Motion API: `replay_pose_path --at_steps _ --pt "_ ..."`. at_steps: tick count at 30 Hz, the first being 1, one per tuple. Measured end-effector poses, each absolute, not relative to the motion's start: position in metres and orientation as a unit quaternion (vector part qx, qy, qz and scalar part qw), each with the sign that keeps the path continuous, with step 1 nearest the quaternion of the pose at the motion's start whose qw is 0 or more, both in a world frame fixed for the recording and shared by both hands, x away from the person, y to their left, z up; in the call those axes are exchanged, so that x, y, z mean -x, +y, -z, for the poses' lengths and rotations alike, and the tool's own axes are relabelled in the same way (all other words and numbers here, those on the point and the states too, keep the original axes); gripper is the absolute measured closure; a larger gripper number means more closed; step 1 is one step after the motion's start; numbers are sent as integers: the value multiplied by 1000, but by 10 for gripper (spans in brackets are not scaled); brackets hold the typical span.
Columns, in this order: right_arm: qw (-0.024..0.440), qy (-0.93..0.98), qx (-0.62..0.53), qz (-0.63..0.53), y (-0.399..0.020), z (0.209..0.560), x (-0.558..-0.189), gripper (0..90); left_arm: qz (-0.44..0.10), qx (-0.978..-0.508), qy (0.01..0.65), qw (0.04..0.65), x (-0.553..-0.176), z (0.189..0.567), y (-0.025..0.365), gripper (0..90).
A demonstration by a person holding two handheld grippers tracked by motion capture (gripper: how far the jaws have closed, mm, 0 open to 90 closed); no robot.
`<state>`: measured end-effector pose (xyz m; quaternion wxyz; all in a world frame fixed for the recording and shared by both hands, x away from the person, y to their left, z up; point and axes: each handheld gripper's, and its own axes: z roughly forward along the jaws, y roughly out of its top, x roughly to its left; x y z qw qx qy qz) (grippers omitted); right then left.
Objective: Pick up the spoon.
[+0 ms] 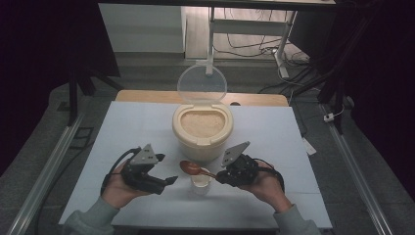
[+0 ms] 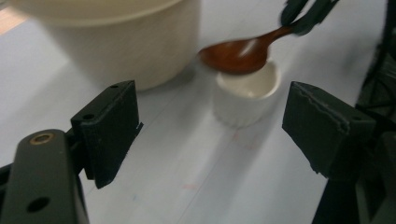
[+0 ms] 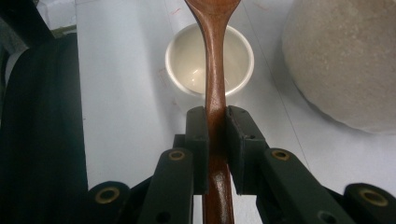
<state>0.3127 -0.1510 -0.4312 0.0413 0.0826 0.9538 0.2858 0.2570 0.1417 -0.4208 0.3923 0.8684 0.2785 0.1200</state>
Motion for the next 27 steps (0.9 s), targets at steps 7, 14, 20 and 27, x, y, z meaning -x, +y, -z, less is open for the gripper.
replay_pose_path --at_steps 7,14,20,27 --pt "44 956 -75 -281 -147 429 -310 792 -114 -891 248 363 -266 418 111 215" --pt "50 956 -66 -282 -142 426 -307 792 -108 -910 212 340 -272 413 85 268" --pt "63 961 -44 -267 -129 425 -303 792 -95 -928 187 307 -275 414 69 365" --pt "75 964 -23 -256 -122 424 -299 792 -73 -941 179 277 -283 422 63 445"
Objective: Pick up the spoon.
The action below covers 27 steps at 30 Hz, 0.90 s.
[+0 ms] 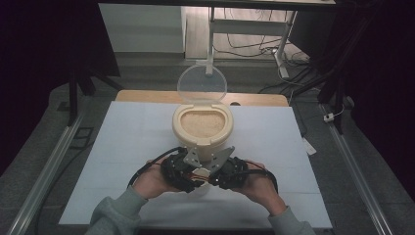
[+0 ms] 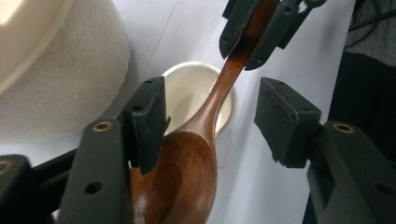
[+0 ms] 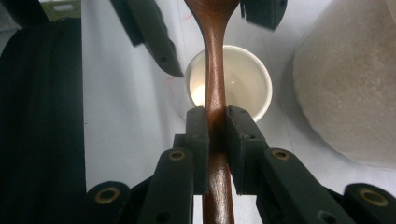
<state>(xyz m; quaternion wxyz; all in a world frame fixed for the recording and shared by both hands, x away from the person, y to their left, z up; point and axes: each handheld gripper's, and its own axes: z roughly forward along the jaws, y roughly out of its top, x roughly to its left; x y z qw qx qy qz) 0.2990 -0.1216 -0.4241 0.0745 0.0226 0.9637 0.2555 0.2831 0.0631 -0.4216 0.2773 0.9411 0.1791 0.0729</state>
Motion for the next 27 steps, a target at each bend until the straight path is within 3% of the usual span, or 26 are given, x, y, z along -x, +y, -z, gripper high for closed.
replay_pose_path --at_steps 21,27 --pt "97 964 48 -244 -113 424 -285 790 -7 -960 134 247 -289 440 58 774" --pt "103 963 54 -242 -113 427 -285 789 -17 -960 132 245 -287 442 56 782"
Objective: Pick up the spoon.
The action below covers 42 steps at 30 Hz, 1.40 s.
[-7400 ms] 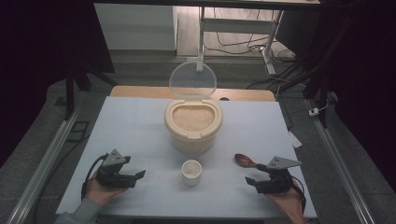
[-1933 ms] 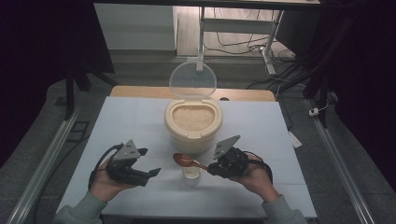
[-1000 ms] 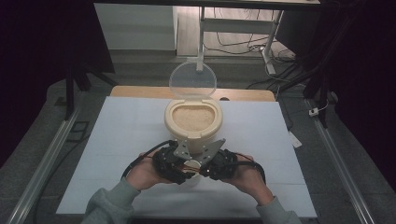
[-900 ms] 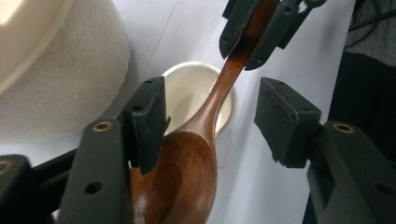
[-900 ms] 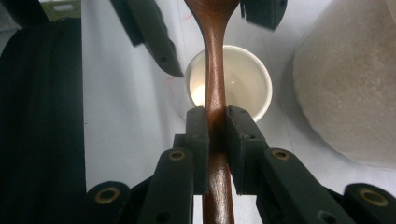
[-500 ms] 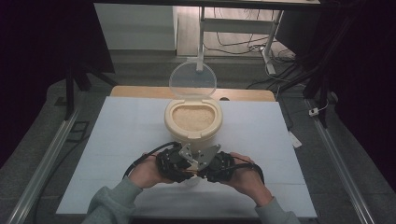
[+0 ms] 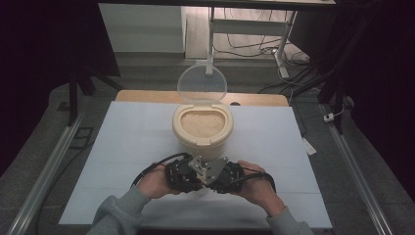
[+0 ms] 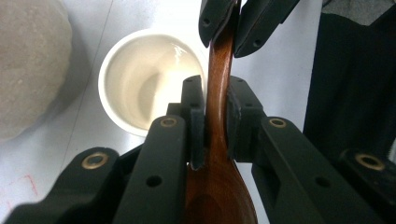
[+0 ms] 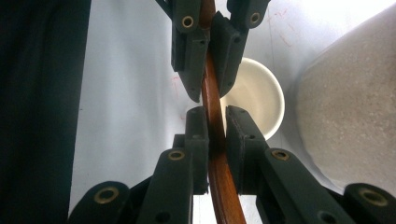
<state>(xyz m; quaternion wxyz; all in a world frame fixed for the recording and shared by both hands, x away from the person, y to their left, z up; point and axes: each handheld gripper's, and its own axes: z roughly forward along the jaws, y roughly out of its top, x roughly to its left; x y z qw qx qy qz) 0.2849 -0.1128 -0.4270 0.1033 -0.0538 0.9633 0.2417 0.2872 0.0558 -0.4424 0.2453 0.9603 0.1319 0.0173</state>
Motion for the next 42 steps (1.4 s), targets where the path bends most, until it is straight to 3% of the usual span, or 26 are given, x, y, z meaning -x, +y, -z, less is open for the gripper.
replay_pose_path --at_steps 4,10,13,21,25,42 --pt "118 956 23 -268 -118 424 -287 760 -54 -956 144 252 -283 441 55 783" --pt "153 912 -111 -365 -147 406 -293 556 -99 -945 158 270 -281 436 59 784" --pt "159 888 -172 -395 -162 404 -291 507 -109 -941 163 276 -281 435 60 783" --pt "131 836 -305 -438 -186 418 -288 415 -126 -933 172 289 -279 434 62 784" --pt "106 822 -331 -450 -192 426 -285 395 -129 -931 174 294 -279 434 62 784" --pt "80 787 -365 -491 -192 435 -286 384 -152 -918 180 318 -276 431 60 784"
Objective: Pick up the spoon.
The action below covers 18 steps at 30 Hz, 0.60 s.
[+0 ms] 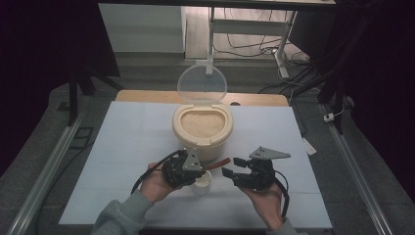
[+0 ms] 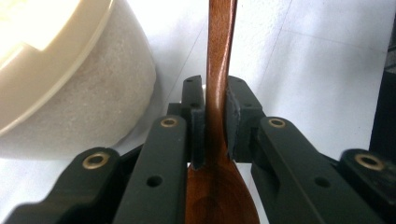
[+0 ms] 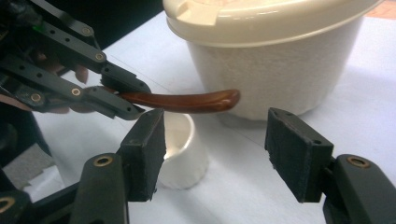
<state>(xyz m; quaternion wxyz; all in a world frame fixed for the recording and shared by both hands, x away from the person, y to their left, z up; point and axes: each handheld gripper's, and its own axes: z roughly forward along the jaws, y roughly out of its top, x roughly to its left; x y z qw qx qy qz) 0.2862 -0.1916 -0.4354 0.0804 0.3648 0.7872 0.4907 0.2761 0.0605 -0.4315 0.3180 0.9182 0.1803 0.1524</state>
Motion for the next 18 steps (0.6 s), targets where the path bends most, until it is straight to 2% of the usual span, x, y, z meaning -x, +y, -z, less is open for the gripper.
replay_pose_path --at_steps 13,18 --pt "35 753 -397 -524 -183 442 -289 445 -162 -915 180 322 -273 434 55 784" --pt "31 740 -408 -535 -181 443 -291 519 -175 -915 175 317 -270 436 50 784"
